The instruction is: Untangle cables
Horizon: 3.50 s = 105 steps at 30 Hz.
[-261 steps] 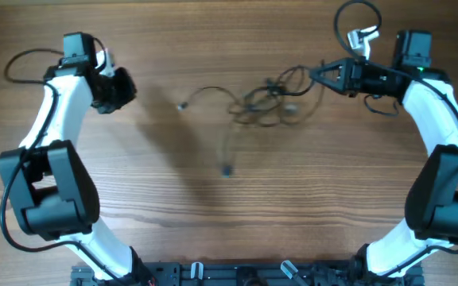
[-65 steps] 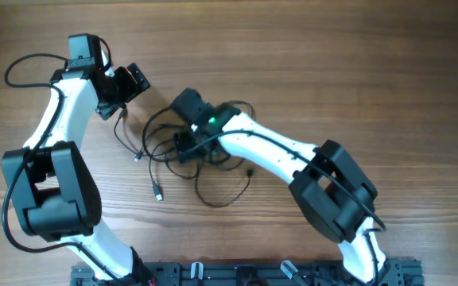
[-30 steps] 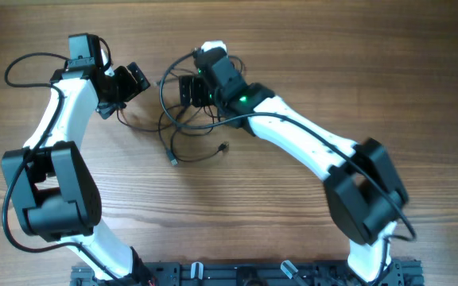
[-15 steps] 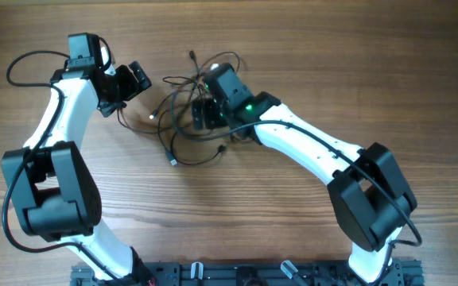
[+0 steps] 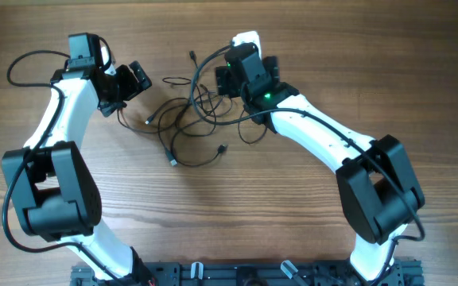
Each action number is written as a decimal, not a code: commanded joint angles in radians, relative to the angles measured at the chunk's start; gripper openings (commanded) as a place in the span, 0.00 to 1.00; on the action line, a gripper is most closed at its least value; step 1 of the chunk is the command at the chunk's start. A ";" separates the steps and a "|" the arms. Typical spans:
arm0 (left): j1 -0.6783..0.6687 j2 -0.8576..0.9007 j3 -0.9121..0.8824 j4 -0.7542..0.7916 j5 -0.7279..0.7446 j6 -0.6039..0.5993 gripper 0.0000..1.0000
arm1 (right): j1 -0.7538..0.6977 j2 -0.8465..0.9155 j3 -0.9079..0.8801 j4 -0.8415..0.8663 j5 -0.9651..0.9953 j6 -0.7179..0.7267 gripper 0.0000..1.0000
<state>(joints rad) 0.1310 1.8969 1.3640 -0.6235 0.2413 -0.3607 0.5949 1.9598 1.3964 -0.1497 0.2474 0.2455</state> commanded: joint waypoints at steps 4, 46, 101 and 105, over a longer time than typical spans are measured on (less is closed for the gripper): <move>-0.005 0.002 -0.008 0.006 0.013 0.016 1.00 | 0.035 0.017 0.002 0.006 -0.406 0.391 0.63; -0.008 0.005 -0.008 0.015 -0.154 0.082 1.00 | 0.206 0.290 0.006 0.418 -0.500 0.782 0.43; -0.226 -0.048 -0.038 -0.094 -0.020 0.133 0.83 | -0.180 0.504 0.006 0.385 -0.964 0.600 0.16; -0.243 -0.043 -0.038 -0.082 -0.027 0.101 0.83 | -0.180 0.515 0.006 0.347 -0.904 0.601 0.16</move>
<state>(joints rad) -0.0986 1.8744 1.3323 -0.7162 0.2718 -0.1947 0.4068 2.3852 1.4250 0.2451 -0.7654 0.8341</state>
